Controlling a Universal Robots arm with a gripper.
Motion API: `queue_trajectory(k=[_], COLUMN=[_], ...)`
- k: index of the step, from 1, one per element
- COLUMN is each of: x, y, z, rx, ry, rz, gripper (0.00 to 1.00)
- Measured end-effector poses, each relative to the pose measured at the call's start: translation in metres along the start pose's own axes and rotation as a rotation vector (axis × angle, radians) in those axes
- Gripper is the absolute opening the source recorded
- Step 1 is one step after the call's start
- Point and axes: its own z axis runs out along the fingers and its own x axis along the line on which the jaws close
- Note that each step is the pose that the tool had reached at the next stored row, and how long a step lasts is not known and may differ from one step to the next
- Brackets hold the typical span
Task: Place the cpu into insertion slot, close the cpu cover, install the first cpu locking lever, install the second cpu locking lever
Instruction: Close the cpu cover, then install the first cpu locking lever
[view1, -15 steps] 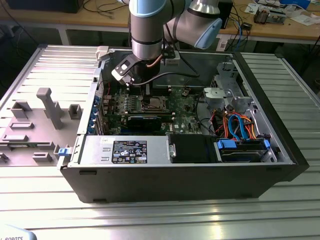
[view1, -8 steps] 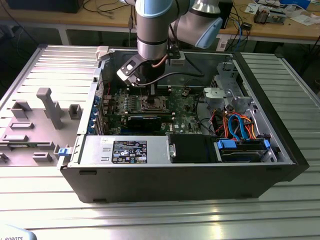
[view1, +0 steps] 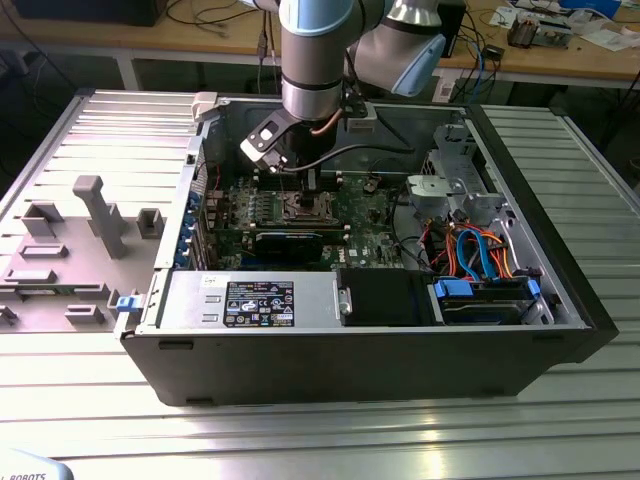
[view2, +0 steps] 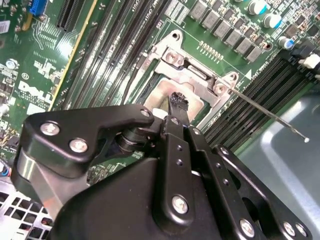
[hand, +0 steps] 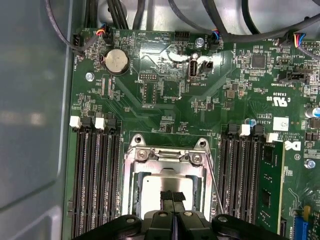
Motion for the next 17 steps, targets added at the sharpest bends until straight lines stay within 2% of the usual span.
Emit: queue_trajectory(k=[3, 4, 5, 12, 17], x=[0.0000, 0.0001, 0.0000, 0.0000, 0.0001], y=[0.0003, 0.0004, 0.0005, 0.0005, 0.0005], z=[0.0000, -0.0058, -0.0067, -0.0076, -0.0114], rx=[0.0000, 0.0000, 0.0000, 0.0002, 0.0000], ry=[0.0000, 0.0000, 0.0008, 0.0005, 0.0007], rz=[0.000, 0.000, 0.000, 0.000, 0.000], gripper=[0.11, 0.11, 0.11, 0.11, 0.11])
